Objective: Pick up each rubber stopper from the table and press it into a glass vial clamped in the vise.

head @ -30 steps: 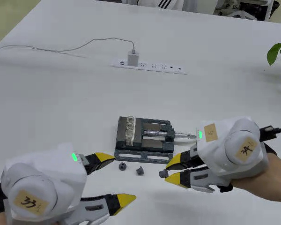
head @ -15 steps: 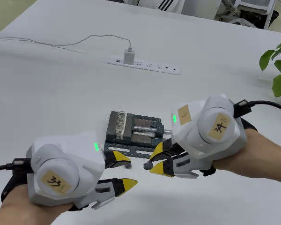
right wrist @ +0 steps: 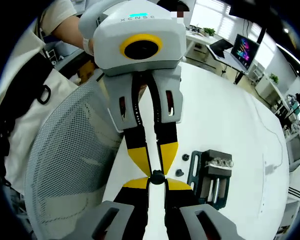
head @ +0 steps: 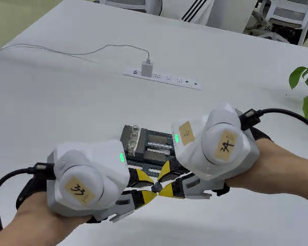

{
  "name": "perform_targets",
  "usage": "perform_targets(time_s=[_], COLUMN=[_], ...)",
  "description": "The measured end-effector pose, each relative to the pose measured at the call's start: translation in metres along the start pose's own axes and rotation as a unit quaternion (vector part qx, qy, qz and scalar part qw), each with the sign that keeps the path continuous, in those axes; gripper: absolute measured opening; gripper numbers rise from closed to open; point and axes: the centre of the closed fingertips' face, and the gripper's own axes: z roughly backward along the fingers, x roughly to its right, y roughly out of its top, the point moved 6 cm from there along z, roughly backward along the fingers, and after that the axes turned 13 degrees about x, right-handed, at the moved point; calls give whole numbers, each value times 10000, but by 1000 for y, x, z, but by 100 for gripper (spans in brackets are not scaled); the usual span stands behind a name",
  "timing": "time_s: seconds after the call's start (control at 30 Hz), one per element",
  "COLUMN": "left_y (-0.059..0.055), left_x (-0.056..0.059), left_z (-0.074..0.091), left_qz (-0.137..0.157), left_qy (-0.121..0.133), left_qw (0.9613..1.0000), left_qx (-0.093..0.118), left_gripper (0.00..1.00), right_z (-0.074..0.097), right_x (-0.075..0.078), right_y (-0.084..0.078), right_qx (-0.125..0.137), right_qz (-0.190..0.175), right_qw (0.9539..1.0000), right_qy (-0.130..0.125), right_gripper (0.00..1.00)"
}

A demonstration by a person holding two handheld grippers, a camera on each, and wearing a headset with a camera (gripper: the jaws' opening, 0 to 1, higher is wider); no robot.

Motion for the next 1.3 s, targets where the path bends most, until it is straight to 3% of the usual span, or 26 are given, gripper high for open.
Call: perform_targets(time_s=[0.2,0.53,0.67,0.77,0.9,1.3], left_y=[-1,1,3,5,5,5], left_x=[2,4,4,2,0,2], left_z=[0,3,4,5,6,6], left_qz=[61,354,300,249,184,191], left_qy=[-10,48,43,65,53,9], left_qw=[10000,9993,9995,9995,9996,9994], left_qx=[-29,108,129,192,203,275], left_gripper=[5,3,3,3,3,3], right_z=[-1,3,5,8,14,9], right_x=[-2,-4,-3,-1,6,0], right_y=[1,1,2,6,4,-1], right_qx=[17,147,203,504,620,624], right_qz=[72,90,133,-181,-379,-554], right_qw=[9999,9998,9996,9984,9973,9960], right_qy=[103,118,151,161,107,322], right_gripper=[6,7,8,14,12,9])
